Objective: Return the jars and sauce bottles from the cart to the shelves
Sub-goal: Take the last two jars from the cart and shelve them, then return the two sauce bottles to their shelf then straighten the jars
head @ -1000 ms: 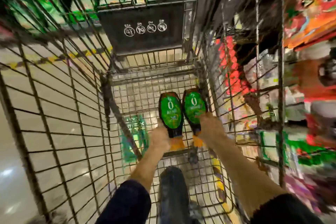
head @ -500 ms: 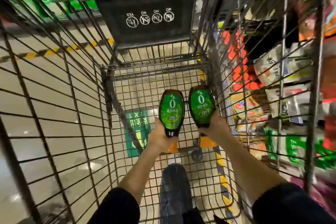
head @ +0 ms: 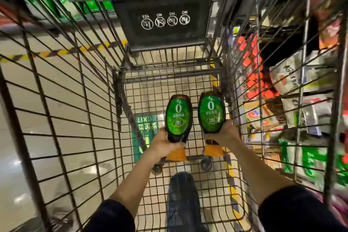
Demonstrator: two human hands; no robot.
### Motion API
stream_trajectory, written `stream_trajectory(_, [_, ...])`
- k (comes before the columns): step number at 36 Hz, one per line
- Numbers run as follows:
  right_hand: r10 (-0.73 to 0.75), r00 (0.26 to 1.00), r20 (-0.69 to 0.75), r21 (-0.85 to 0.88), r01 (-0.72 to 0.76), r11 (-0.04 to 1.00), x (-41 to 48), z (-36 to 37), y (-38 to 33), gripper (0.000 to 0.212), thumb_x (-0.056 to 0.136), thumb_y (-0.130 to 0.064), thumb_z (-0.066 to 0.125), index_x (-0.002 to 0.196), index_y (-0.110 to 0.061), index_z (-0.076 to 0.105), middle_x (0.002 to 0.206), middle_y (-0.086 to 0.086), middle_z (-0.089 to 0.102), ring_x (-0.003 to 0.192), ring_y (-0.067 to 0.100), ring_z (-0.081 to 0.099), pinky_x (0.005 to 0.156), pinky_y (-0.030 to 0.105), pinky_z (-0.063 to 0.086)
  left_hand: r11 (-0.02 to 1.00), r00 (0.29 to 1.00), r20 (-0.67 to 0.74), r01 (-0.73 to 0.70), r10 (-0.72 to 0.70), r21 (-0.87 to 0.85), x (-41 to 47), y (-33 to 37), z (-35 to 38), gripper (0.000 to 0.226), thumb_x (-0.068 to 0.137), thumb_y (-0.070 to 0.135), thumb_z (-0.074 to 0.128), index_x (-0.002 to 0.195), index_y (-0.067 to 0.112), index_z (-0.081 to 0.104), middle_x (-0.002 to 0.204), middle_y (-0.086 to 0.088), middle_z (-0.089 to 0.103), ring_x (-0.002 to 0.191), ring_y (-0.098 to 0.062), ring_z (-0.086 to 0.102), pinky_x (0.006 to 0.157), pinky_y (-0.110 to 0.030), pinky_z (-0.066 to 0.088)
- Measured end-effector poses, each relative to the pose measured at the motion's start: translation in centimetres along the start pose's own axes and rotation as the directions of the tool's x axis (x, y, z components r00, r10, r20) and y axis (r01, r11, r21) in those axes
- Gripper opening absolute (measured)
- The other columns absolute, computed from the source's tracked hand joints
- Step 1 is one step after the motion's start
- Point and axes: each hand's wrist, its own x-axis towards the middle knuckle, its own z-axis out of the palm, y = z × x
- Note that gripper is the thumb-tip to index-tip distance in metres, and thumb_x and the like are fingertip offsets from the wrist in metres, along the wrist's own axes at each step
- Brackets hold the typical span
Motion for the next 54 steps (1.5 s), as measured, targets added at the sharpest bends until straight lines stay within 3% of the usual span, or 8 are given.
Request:
stream_trajectory(16, [-0.083, 0.997, 0.013, 0.381, 0.071, 0.922, -3.9, -1.3, -0.8, 0.074, 0.050, -0.021, 0.091, 0.115, -0.010, 0.059, 0.107, 0.007, 0.065, 0.102, 0.023, 0.061, 0.089, 0.038, 0.053, 0.976, 0.994, -0.105, -0.053, 0.031, -0.213, -5.9, 2.5, -1.1, 0.074, 0.069, 0.003, 0.078, 0.131, 0.008, 0.037, 0.124, -0.006, 0.056, 0.113, -0.020, 0.052, 0.103, -0.033, 0.039])
stream_trajectory(24, [-0.349, 0.931, -0.104, 0.424, 0.359, 0.831, -11.7, -7.0, -3.2, 0.047, 0.059, -0.012, 0.087, 0.100, -0.015, 0.062, 0.103, 0.000, 0.068, 0.102, 0.016, 0.063, 0.094, 0.025, 0.047, 0.959, 0.963, -0.173, -0.233, 0.206, -0.160, -12.3, 6.6, -3.1, 0.060, 0.073, 0.008, 0.076, 0.116, 0.022, 0.037, 0.103, 0.004, 0.060, 0.070, -0.004, 0.062, 0.049, -0.014, 0.050])
stream_trajectory(28, [-0.435, 0.860, -0.266, 0.456, 0.510, 0.729, -16.2, -10.4, -3.7, 0.049, 0.056, -0.004, 0.087, 0.084, -0.030, 0.055, 0.089, -0.006, 0.066, 0.086, -0.004, 0.064, 0.081, 0.013, 0.050, 0.938, 0.921, -0.213, -0.345, 0.328, -0.047, -16.6, 9.4, -4.4, 0.089, 0.065, 0.027, 0.082, 0.137, 0.020, 0.030, 0.131, -0.002, 0.052, 0.114, -0.025, 0.056, 0.098, -0.039, 0.047])
stream_trajectory(36, [-0.479, 0.716, -0.508, 0.486, 0.698, 0.527, -25.9, -17.9, -2.1, 0.050, 0.062, 0.012, 0.078, 0.079, -0.022, 0.046, 0.086, -0.012, 0.057, 0.075, -0.008, 0.060, 0.073, 0.003, 0.046, 0.722, 0.686, -0.231, -0.671, 0.690, 0.165, -26.8, 15.2, -4.6, 0.083, 0.066, 0.021, 0.082, 0.135, 0.013, 0.035, 0.116, 0.006, 0.049, 0.108, -0.005, 0.042, 0.087, -0.015, 0.033])
stream_trajectory(40, [-0.416, 0.635, -0.651, 0.471, 0.768, 0.434, -30.6, -21.3, 1.7, 0.061, 0.055, -0.001, 0.085, 0.094, -0.026, 0.046, 0.108, 0.005, 0.062, 0.100, 0.017, 0.060, 0.092, 0.031, 0.047, 0.617, 0.599, -0.151, -0.756, 0.787, 0.220, -31.5, 18.2, -2.5, 0.088, 0.065, 0.025, 0.084, 0.136, 0.019, 0.033, 0.094, 0.020, 0.053, 0.085, 0.003, 0.053, 0.071, -0.008, 0.041])
stream_trajectory(45, [-0.262, 0.537, -0.802, 0.419, 0.818, 0.395, -37.9, -24.5, 8.3, 0.064, 0.058, 0.004, 0.083, 0.105, -0.013, 0.043, 0.103, 0.000, 0.062, 0.091, 0.010, 0.062, 0.084, 0.020, 0.053, 0.475, 0.486, -0.001, -0.854, 0.874, 0.213, -35.8, 20.6, 2.4, 0.112, 0.031, 0.071, 0.079, 0.127, 0.028, 0.041, 0.109, 0.002, 0.065, 0.100, -0.018, 0.065, 0.093, -0.042, 0.050])
stream_trajectory(51, [0.013, 0.400, -0.917, 0.368, 0.832, 0.416, -48.0, -24.8, 19.3, 0.079, 0.042, -0.030, 0.090, 0.105, -0.026, 0.043, 0.109, -0.004, 0.061, 0.108, 0.022, 0.062, 0.097, 0.047, 0.049, 0.259, 0.254, 0.283, -0.966, 0.925, 0.022, -44.7, 20.5, 12.7, 0.074, 0.066, -0.007, 0.075, 0.128, 0.007, 0.039, 0.107, -0.004, 0.064, 0.074, 0.006, 0.067, 0.064, -0.010, 0.051])
stream_trajectory(54, [0.134, 0.324, -0.936, 0.348, 0.806, 0.479, -53.2, -22.9, 25.5, 0.102, 0.031, -0.061, 0.084, 0.116, -0.025, 0.040, 0.118, -0.002, 0.060, 0.112, 0.025, 0.060, 0.096, 0.049, 0.048, 0.170, 0.135, 0.398, -0.984, 0.907, -0.055, -48.7, 18.6, 17.8, 0.076, 0.062, 0.005, 0.082, 0.126, 0.009, 0.041, 0.107, -0.001, 0.064, 0.078, 0.007, 0.066, 0.066, -0.010, 0.051])
